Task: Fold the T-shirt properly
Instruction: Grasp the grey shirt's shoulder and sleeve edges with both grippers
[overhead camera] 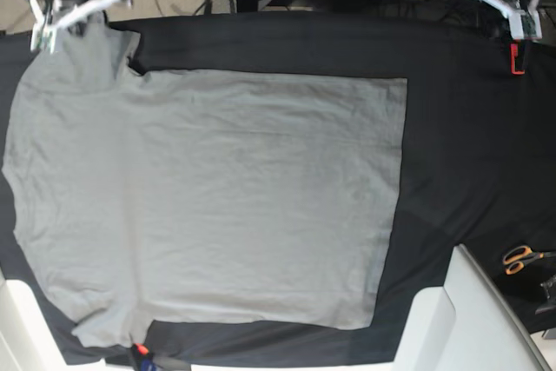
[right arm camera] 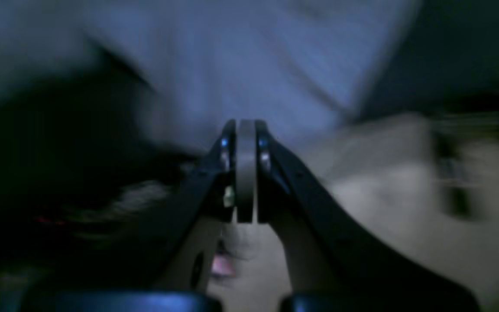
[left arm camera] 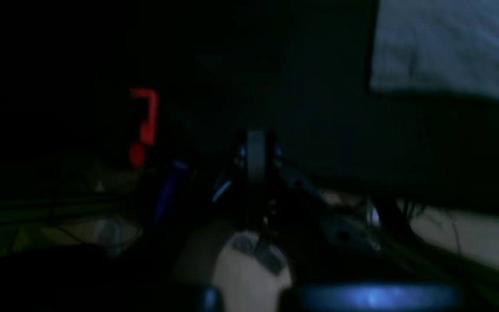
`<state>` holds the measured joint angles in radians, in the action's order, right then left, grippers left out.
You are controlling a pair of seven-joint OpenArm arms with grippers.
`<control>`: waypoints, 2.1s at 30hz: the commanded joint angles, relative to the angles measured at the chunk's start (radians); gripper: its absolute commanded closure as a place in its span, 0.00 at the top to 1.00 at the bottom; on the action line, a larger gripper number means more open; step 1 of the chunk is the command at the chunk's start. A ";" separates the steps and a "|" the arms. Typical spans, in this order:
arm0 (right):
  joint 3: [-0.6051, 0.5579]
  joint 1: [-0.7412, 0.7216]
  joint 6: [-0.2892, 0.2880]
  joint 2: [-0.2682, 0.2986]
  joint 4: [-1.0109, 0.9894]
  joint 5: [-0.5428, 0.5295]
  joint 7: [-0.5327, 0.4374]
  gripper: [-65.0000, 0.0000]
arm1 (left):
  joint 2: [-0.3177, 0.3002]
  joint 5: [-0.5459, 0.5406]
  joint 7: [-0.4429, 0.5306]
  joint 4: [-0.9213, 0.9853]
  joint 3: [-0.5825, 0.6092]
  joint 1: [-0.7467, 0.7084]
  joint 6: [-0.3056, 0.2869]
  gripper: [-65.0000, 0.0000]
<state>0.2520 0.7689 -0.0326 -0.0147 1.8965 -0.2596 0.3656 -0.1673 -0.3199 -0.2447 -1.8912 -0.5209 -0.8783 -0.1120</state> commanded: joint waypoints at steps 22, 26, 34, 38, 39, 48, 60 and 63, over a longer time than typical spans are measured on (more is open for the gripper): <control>0.623 -0.329 -0.666 0.132 -0.496 -0.642 0.516 0.68 | -0.127 -0.477 -0.285 0.266 -0.081 0.222 -0.363 0.22; 0.623 -0.357 -0.666 0.152 -0.556 -0.640 0.516 0.67 | -0.128 -0.476 -0.308 0.278 -0.083 0.258 -0.363 0.22; 0.623 -0.400 -0.666 0.178 -0.641 -0.587 0.510 0.67 | -0.127 -0.474 -0.308 0.278 -0.083 0.252 -0.363 0.22; 0.619 -0.400 -0.666 0.178 -0.653 -0.557 0.464 0.67 | -0.140 -0.474 -0.308 0.279 -0.083 0.248 -0.363 0.22; 0.617 -0.397 -0.666 0.178 -0.653 -0.557 0.462 0.67 | -0.140 -0.474 -0.308 0.279 -0.083 0.248 -0.363 0.22; 0.617 -0.400 -0.666 0.172 -0.682 -0.561 0.514 0.67 | -0.137 -0.474 -0.308 0.278 -0.083 0.255 -0.363 0.22; 0.534 -0.414 -0.666 0.152 -0.687 -0.557 0.551 0.67 | -0.133 -0.476 -0.308 0.278 -0.083 0.258 -0.363 0.22; 0.524 -0.418 -0.666 0.152 -0.687 -0.557 0.551 0.64 | -0.133 -0.476 -0.308 0.279 -0.083 0.258 -0.363 0.22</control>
<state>0.7746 0.3435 -0.7013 0.1303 1.2049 -0.8371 0.8940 -0.2878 -0.7830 -0.5697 -1.5990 -0.5949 -0.6151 -0.4713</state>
